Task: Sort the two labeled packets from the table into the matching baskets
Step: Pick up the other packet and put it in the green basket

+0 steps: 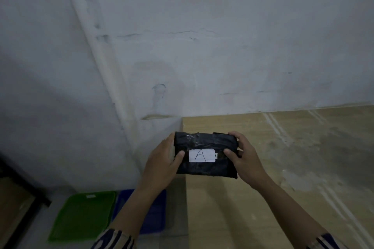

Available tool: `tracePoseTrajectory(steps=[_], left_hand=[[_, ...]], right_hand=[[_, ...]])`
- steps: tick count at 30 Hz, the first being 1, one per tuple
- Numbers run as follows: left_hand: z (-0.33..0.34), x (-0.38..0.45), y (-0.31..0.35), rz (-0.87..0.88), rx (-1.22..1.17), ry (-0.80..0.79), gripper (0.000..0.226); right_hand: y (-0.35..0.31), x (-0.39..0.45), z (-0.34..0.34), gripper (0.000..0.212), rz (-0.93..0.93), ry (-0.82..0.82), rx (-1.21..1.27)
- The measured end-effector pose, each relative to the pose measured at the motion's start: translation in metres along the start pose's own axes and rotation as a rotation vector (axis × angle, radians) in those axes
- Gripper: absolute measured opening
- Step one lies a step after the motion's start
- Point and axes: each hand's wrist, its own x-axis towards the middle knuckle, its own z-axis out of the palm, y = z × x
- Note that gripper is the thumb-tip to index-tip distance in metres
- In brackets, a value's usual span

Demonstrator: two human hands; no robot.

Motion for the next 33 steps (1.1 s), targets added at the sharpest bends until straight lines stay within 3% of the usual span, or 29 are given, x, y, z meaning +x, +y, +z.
tracePoseTrajectory(steps=[9, 17, 22, 27, 33], left_hand=[[-0.055, -0.04, -0.052, -0.118, 0.129, 0.045, 0.042], [-0.114, -0.066, -0.121, -0.231, 0.208, 0.014, 0.051], [-0.167, -0.079, -0.193, -0.256, 0.208, 0.0, 0.049], [-0.234, -0.089, -0.289, -0.386, 0.204, -0.101, 0.055], [-0.294, -0.088, -0.375, -0.385, 0.261, -0.214, 0.055]], right_hand=[[-0.01, -0.002, 0.079, 0.05, -0.029, -0.137, -0.02], [-0.011, -0.004, 0.176, 0.038, 0.01, -0.25, -0.028], [-0.016, 0.0, 0.266, 0.038, 0.04, -0.262, -0.079], [-0.022, -0.005, 0.373, 0.037, 0.117, -0.24, -0.073], [-0.022, -0.004, 0.474, 0.04, 0.244, -0.199, -0.063]])
